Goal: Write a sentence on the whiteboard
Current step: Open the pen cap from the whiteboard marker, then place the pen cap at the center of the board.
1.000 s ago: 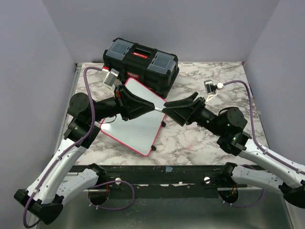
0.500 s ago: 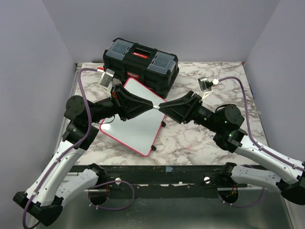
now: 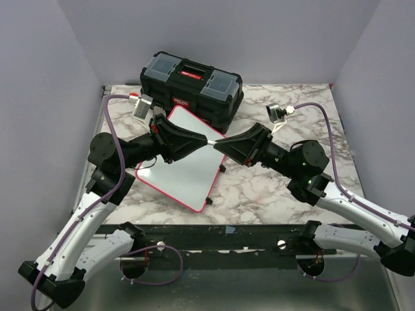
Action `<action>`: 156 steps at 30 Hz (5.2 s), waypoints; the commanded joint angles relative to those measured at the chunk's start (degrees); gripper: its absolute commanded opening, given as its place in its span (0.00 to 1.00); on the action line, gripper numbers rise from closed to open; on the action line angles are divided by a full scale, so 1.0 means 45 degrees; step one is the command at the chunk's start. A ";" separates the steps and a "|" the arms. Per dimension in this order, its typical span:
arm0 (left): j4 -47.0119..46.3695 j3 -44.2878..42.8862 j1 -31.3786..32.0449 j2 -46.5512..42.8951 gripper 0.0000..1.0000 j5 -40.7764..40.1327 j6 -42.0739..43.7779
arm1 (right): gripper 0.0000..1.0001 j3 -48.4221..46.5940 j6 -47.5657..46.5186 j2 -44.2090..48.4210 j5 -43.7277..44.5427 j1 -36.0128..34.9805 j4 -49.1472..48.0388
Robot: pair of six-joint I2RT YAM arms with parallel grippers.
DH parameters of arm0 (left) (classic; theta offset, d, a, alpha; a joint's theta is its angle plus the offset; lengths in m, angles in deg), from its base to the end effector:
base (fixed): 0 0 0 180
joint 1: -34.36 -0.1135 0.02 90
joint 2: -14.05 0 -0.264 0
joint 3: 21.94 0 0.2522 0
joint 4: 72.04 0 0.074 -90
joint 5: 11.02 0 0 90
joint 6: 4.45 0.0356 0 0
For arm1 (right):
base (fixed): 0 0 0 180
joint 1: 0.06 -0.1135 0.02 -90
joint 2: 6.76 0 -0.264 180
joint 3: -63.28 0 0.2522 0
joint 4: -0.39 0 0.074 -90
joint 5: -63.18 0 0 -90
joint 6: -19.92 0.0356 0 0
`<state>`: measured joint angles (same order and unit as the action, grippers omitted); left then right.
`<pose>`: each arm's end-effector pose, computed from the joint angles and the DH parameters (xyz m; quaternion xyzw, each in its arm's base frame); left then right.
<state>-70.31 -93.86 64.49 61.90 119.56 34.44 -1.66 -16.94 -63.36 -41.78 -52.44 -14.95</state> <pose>0.1324 -0.1036 0.4505 0.1882 0.5659 -0.6538 0.4657 0.1291 0.1826 0.4140 -0.1054 0.5430 0.7039 0.4456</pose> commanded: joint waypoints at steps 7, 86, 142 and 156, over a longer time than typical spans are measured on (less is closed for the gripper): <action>-0.0711 0.0544 -0.0026 -0.0232 0.00 -0.0418 -0.0247 | 0.28 -0.0386 0.0300 -0.0287 -0.0463 0.0040 -0.0776; 0.3353 -0.0037 -0.1208 -0.0502 0.00 -0.0353 0.2102 | 0.01 0.0378 0.0217 0.0176 -0.0454 0.0053 -0.1492; 0.3221 0.3475 0.1734 0.1696 0.00 -0.4078 0.3378 | 0.01 -0.2614 -0.4857 0.1746 0.9348 0.0025 0.7924; 0.3226 0.1296 0.4651 0.6751 0.00 -0.5513 0.4525 | 0.01 -0.2415 -0.4998 0.2028 1.0809 0.0033 0.8281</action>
<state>-55.09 -83.93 82.37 85.97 97.88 51.88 -11.67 -38.40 -54.94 2.70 -51.87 20.76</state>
